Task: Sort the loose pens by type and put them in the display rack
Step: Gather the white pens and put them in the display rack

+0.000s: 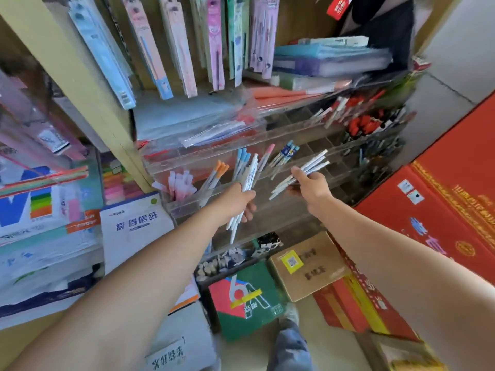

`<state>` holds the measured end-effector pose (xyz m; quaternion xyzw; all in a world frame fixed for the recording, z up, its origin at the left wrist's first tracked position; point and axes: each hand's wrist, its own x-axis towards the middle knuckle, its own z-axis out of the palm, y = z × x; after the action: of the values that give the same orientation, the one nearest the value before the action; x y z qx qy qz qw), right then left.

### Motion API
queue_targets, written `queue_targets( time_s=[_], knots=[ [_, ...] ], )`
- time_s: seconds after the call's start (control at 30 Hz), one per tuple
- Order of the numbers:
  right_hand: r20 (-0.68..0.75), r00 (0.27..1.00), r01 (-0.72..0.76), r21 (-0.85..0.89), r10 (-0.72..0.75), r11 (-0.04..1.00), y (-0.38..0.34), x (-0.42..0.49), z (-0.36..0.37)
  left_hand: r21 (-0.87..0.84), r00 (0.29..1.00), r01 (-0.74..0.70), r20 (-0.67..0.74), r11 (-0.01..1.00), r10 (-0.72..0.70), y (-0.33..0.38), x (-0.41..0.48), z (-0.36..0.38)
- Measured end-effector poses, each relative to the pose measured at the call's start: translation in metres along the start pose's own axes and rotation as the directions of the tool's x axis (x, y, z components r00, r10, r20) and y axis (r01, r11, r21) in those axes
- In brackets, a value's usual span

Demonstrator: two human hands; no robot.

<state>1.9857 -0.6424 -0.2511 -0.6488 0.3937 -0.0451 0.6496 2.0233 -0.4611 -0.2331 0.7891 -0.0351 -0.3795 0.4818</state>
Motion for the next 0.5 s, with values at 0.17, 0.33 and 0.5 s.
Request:
queue_targets(
  time_s=[0.17,0.33,0.5],
  knots=[
    [-0.082,0.993,0.082,-0.010,-0.082,0.997,-0.030,0.078,-0.045,-0.031,0.998,0.022,-0.058,0.999,-0.024,0.034,0.039,0.026],
    [-0.090,0.990,0.108,0.003,-0.108,0.994,-0.049,0.137,-0.059,-0.088,0.991,0.070,-0.105,0.994,-0.079,0.049,0.063,0.044],
    [-0.034,0.998,0.061,0.016,-0.061,0.998,-0.038,0.170,-0.050,-0.125,0.981,0.128,-0.128,0.984,-0.144,0.048,0.077,0.052]
  ],
)
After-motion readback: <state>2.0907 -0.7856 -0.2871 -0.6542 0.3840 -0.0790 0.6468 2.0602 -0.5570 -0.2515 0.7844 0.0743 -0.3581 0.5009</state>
